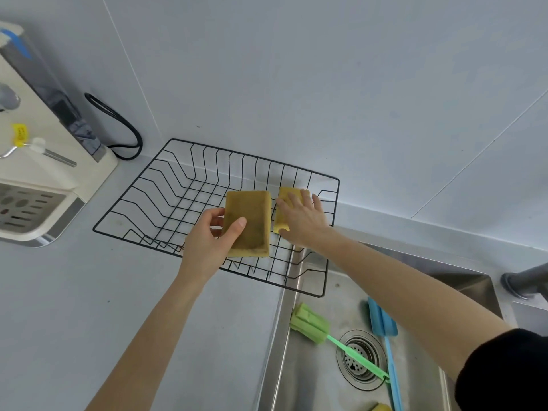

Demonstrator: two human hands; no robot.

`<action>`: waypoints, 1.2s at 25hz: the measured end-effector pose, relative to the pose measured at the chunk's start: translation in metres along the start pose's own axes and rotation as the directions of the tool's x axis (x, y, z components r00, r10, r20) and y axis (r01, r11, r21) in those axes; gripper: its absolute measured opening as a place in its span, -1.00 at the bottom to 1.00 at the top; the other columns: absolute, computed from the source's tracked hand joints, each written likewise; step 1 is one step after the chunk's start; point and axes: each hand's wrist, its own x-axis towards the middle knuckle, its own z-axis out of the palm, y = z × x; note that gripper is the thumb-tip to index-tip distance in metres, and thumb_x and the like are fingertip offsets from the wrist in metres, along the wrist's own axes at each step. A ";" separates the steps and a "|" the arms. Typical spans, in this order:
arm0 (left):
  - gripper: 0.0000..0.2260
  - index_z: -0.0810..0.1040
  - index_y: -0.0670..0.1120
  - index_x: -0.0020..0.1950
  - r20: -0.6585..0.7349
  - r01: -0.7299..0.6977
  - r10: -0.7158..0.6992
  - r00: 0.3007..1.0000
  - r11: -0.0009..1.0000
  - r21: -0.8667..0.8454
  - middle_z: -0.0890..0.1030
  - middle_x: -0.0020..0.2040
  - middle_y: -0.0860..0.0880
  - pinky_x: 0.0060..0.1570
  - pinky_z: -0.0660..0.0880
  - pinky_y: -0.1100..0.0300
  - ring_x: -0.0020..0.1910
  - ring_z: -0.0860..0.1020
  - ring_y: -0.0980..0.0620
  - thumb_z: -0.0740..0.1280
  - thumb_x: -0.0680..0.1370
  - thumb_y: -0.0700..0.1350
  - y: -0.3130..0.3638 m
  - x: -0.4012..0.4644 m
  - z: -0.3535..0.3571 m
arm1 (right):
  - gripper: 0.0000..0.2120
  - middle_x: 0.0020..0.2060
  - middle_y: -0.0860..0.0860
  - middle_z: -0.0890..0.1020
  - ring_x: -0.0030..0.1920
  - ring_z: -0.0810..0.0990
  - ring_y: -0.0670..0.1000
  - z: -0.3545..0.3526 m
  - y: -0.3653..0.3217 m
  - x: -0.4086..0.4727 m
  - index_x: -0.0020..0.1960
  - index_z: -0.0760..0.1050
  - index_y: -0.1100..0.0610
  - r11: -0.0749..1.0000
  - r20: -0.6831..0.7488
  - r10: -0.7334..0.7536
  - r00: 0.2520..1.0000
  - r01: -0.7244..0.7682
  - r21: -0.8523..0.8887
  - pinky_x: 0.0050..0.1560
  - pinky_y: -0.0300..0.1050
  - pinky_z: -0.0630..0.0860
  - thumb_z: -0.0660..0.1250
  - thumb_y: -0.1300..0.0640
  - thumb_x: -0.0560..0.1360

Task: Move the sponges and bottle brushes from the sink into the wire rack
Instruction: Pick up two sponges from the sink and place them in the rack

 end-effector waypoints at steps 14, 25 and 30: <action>-0.59 0.38 -0.20 0.29 0.107 -0.038 0.000 0.994 0.934 0.356 0.52 0.23 -0.18 -0.01 0.38 0.12 0.18 0.49 -0.13 0.28 0.52 -0.02 -0.001 0.089 0.038 | -0.38 0.46 0.12 0.21 0.46 0.18 0.18 0.019 0.014 0.001 0.50 0.08 0.06 0.999 -0.162 -0.031 0.986 0.034 0.018 0.52 0.04 -0.05 0.25 0.04 0.51; -0.38 0.15 -0.13 0.46 0.291 -0.055 -0.048 0.956 0.940 0.336 0.31 0.40 -0.19 0.33 0.34 0.02 0.36 0.35 -0.13 0.33 0.49 0.01 -0.013 0.108 0.062 | -0.39 0.48 0.12 0.19 0.48 0.15 0.18 0.022 0.014 0.003 0.51 0.05 0.05 0.999 -0.180 -0.037 0.983 0.041 0.022 0.53 0.03 -0.07 0.21 0.02 0.53; -0.19 -0.02 -0.06 0.50 0.450 -0.210 -0.046 0.892 0.838 0.503 0.06 0.49 -0.19 0.46 0.15 -0.03 0.47 0.11 -0.18 0.42 0.42 -0.03 -0.016 0.099 0.058 | -0.36 0.45 0.11 0.25 0.45 0.21 0.16 0.023 0.014 0.003 0.50 0.07 0.13 0.997 -0.203 -0.015 0.979 0.029 0.065 0.51 0.01 -0.01 0.23 0.02 0.51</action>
